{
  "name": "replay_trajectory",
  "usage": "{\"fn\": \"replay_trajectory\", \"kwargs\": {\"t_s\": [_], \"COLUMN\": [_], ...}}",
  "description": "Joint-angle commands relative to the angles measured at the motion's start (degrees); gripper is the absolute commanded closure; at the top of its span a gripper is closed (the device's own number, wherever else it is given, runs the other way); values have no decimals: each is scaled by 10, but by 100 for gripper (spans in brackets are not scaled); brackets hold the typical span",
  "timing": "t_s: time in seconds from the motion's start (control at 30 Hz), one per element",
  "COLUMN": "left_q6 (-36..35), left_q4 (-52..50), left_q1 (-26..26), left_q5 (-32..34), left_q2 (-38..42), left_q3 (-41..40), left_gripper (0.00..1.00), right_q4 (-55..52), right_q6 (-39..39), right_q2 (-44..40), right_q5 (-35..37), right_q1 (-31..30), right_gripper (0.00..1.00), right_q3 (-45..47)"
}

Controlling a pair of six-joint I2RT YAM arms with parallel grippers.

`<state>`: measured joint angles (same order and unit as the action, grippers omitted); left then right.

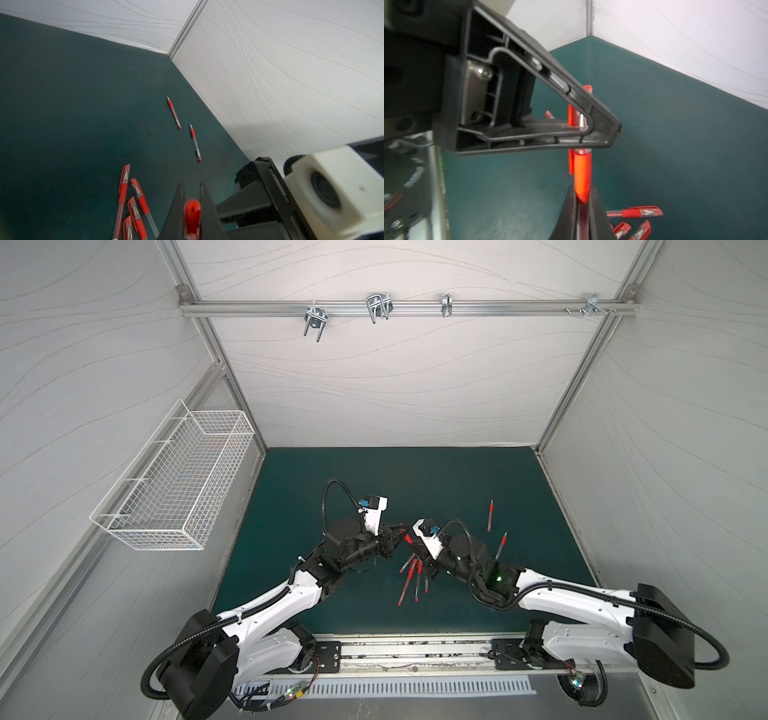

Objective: Remove pen caps from pens
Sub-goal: Open the pen cap on the pen.

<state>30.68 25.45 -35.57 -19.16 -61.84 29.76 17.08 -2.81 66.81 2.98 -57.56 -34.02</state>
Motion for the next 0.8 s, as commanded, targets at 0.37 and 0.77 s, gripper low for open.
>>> {"fn": "replay_trajectory", "kwargs": {"t_s": [0.37,0.77], "left_q6": [18,14], "left_q4": [75,39], "left_q1": [45,49], "left_q5": [42,74], "left_q2": [26,20], "left_q3": [-13,-5], "left_gripper": [100,100], "right_q4": [11,4], "right_q6": [-87,-75], "right_q2": [71,-3], "right_q5": [-409,-253], "right_q1": [129,113], "right_gripper": [100,100], "right_q3": [13,41]}}
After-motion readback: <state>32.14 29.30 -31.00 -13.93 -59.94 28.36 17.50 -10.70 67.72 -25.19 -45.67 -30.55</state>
